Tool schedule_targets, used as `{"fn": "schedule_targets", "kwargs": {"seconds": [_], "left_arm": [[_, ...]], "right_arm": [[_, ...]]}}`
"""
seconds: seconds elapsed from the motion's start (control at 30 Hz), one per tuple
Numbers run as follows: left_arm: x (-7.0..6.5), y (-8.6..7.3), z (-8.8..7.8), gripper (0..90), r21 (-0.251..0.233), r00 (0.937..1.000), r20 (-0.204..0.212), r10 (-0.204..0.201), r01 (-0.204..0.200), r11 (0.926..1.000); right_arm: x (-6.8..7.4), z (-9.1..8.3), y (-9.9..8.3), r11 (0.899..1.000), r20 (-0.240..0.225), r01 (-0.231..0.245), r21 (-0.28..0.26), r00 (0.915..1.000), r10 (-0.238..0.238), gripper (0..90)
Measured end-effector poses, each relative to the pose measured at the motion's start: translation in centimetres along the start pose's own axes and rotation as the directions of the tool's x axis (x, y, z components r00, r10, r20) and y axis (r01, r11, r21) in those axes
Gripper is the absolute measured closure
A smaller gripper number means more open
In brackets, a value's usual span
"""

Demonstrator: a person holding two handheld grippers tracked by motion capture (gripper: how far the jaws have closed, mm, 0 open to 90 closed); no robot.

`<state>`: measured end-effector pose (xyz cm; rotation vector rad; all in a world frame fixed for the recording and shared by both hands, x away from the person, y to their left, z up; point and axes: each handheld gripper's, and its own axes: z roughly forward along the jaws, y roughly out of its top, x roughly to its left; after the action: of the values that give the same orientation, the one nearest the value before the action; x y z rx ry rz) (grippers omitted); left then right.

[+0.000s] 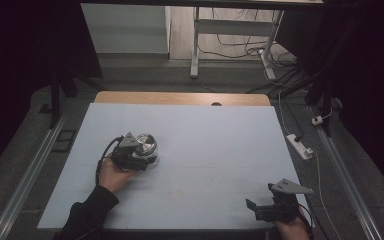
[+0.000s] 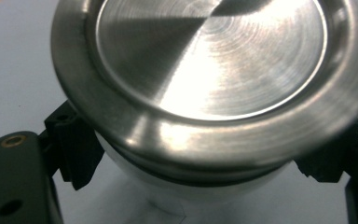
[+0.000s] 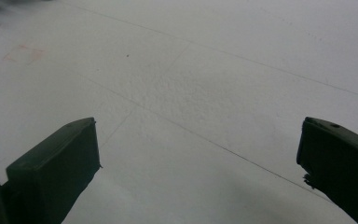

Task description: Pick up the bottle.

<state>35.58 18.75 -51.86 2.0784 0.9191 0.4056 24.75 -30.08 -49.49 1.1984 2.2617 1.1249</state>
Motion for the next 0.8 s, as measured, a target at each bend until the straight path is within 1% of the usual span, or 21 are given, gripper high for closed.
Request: {"fn": "schedule_targets", "kwargs": {"seconds": [0.1,0.23,0.3,0.33,0.47,0.8], "left_arm": [[0.0,0.0,0.0,15.5,0.000,1.0000,0.001,-0.003,0.003,1.0000],[-0.1,0.3,0.0,15.7,0.027,0.9999,-0.005,-0.009,0.009,0.9996],[-0.1,0.4,-0.1,15.8,0.031,0.9999,-0.007,-0.012,0.013,0.9995],[-0.3,0.5,-0.1,15.8,0.034,0.9997,-0.016,-0.020,0.020,0.9992],[-0.7,0.7,-0.2,15.8,0.045,0.9994,-0.035,-0.001,0.003,0.9990],[-1.6,1.8,-1.1,15.9,0.017,0.9999,-0.005,0.011,-0.011,0.9998]], "right_arm": [[0.0,0.0,0.0,1.000,0.000,-0.001,0.001,1.0000,0.001,0.0],[0.0,0.0,0.0,1.000,-0.001,0.001,0.000,1.0000,-0.001,0.0],[0.0,0.0,0.0,1.000,-0.001,0.003,0.000,1.0000,-0.003,0.0],[0.0,0.0,0.0,1.000,-0.001,0.003,-0.001,1.0000,-0.003,0.0],[0.0,0.0,0.0,1.000,-0.003,0.003,-0.002,1.0000,-0.003,0.0],[0.0,-0.1,0.0,1.000,-0.003,0.002,-0.003,1.0000,-0.002,0.0]]}}
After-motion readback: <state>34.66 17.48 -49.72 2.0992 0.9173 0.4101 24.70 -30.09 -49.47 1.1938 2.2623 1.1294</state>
